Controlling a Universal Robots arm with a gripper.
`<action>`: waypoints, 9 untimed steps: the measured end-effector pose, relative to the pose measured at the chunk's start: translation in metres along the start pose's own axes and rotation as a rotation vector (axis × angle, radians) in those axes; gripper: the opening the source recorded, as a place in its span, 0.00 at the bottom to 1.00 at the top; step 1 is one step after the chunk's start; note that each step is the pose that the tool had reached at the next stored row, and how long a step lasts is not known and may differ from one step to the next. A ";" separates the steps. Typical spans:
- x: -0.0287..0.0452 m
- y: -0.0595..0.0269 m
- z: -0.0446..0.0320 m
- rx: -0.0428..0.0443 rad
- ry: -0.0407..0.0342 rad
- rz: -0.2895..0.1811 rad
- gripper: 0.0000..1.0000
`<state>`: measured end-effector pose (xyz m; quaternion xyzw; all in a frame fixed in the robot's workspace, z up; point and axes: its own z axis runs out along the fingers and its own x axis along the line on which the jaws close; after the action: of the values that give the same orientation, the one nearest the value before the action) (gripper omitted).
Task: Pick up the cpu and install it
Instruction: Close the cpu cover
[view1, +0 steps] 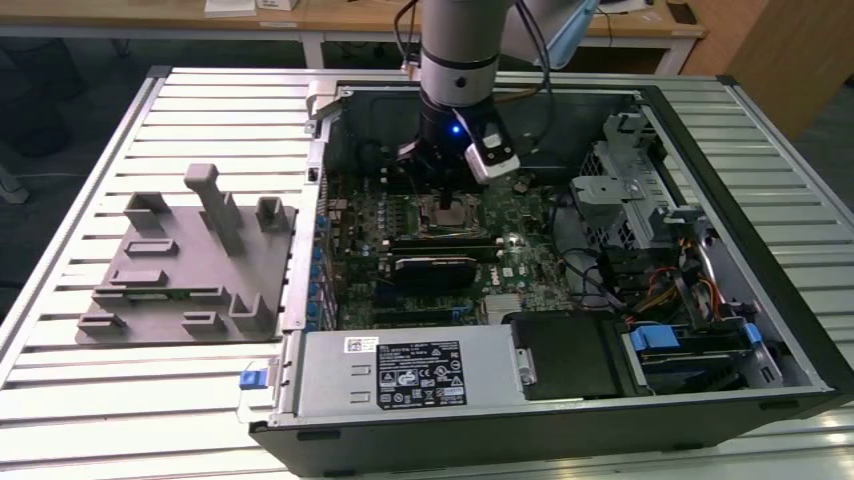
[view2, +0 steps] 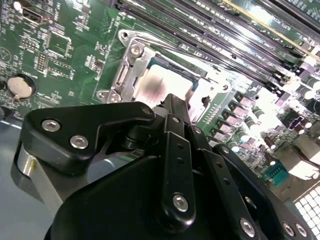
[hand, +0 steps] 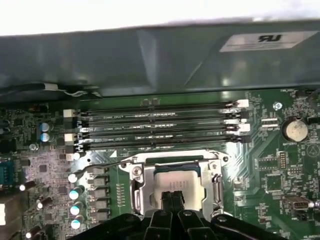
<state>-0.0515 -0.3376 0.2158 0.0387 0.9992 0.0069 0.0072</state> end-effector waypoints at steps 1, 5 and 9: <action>0.0011 -0.0001 0.0002 0.0000 0.0000 0.000 0.11; 0.0056 -0.0005 0.0016 0.0000 0.0000 0.000 0.11; 0.0102 -0.0008 0.0031 0.0000 0.0000 0.001 0.11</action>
<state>-0.0616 -0.3376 0.2125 0.0390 0.9992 0.0069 0.0072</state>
